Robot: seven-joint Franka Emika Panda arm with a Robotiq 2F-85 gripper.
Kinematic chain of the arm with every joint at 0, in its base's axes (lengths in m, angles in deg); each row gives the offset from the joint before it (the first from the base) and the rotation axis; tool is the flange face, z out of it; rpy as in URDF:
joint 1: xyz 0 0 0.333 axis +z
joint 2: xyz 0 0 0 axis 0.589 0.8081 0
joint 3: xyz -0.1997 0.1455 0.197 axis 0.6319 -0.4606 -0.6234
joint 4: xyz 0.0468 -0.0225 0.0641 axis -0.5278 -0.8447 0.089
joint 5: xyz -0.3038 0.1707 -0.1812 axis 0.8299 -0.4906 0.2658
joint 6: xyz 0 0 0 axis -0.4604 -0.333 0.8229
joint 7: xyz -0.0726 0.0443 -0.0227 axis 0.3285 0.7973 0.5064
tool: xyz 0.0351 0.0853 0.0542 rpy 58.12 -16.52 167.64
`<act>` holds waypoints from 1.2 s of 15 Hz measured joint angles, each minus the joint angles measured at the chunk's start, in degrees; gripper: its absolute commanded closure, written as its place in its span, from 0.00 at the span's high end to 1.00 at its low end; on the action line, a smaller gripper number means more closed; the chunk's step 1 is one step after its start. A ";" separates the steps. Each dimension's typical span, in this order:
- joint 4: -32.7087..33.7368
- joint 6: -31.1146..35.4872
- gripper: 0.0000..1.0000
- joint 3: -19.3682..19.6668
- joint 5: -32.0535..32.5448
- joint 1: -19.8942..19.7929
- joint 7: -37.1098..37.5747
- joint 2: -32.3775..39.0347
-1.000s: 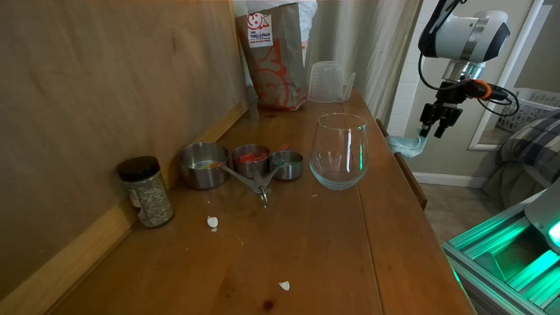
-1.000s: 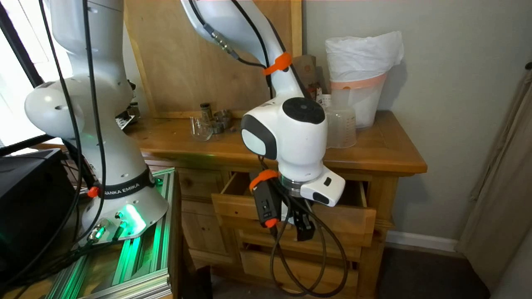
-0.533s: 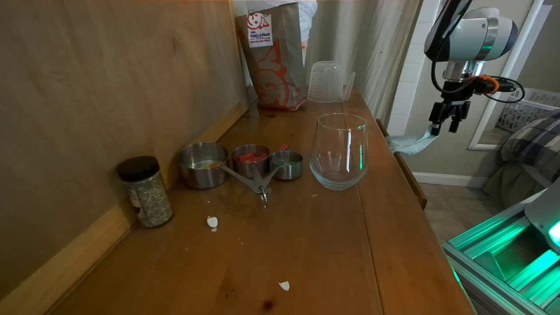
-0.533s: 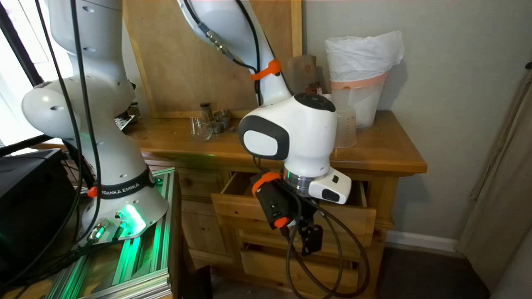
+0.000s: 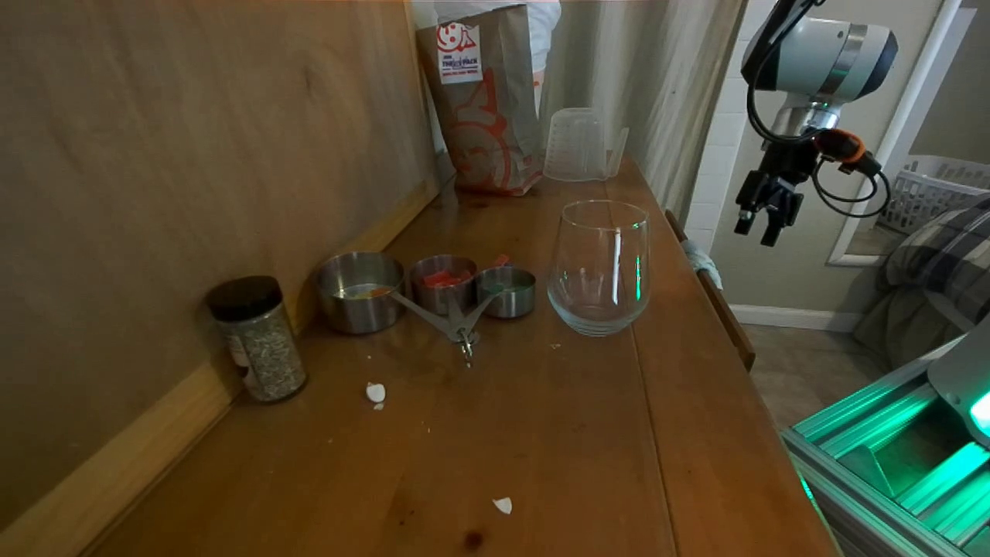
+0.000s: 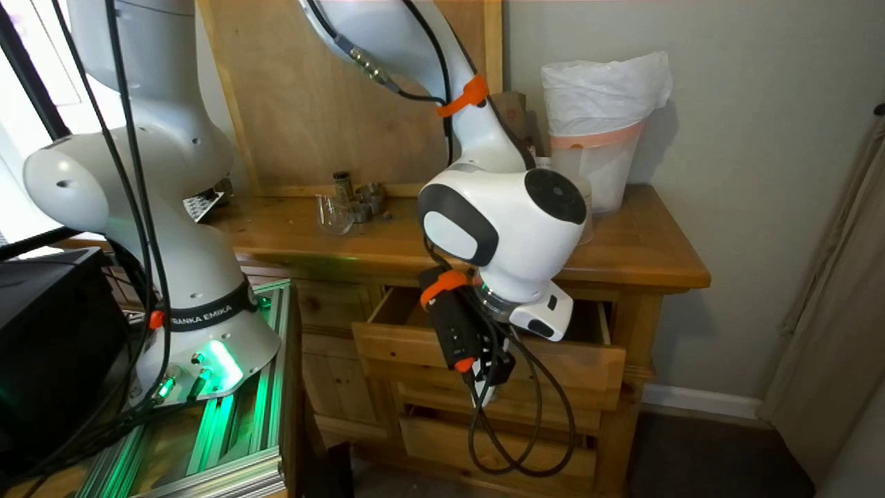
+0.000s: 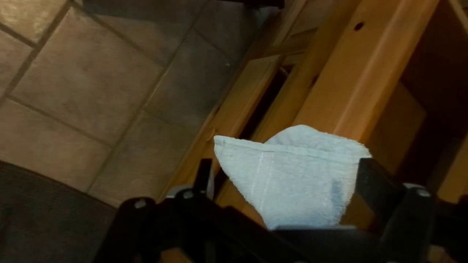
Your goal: Pull open the top drawer
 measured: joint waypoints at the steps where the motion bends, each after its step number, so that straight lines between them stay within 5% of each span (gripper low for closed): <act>1: 0.46 -1.10 1.00 0.13 -0.16 -0.12 -0.70 0.00; 9: 1.44 -9.69 1.00 0.08 0.15 1.27 -10.68 -3.13; 13: -0.92 -13.70 1.00 0.83 4.49 5.54 -11.69 -9.83; 18: -6.89 -10.78 1.00 1.47 8.13 11.24 -11.50 -19.86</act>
